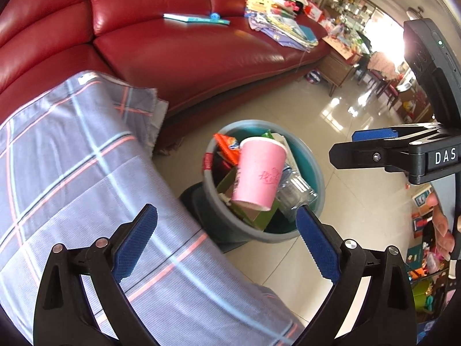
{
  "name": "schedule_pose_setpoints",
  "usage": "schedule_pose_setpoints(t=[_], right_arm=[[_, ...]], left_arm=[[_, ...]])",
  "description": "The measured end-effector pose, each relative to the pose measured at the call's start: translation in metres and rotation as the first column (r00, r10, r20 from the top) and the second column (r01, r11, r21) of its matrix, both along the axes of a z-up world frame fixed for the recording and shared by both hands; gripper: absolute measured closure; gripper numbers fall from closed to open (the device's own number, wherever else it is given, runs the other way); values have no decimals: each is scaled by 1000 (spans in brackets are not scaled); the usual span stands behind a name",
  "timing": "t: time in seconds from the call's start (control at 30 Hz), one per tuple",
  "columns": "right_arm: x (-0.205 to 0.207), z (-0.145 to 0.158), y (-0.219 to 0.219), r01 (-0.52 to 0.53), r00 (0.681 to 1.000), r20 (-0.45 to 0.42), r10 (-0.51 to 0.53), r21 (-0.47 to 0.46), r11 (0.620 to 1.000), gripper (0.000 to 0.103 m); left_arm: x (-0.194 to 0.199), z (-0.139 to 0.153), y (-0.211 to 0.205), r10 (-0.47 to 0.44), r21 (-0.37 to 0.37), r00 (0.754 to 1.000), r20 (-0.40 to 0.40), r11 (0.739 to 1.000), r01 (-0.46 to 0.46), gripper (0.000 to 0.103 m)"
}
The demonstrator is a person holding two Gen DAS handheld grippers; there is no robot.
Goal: Collect trash
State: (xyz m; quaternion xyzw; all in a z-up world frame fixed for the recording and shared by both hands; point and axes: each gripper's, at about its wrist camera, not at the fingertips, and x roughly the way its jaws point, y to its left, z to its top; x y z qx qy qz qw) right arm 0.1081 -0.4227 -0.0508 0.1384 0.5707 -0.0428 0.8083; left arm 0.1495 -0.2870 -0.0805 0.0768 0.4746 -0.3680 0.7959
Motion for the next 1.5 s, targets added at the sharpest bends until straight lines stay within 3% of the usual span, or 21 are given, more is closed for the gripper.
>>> schedule_pose_setpoints(t=[0.4,0.6,1.07,1.37,1.5], right_arm=[[37,14,104,-147,989,-9,147,-50,988,13],[25,10,113,-108,994,0,108,-55,993,13],[-59,19,95,45,995,93,-34,-120,992,7],[-106,25,92,73,994,100,-51,-230,970,7],[-121,22,86,82,993,105,-58,-236,968,7]], left_arm=[[15,19,128,186,-35,982,22,982,-185,4],[16,22,164,229,-37,973,22,973,-228,4],[-36,64,167,254,-29,955,153,967,-253,4],[-71,72,142,214,-17,962,169,977,-215,4],[-84,71,132,208,-5,960,186,977,-211,4]])
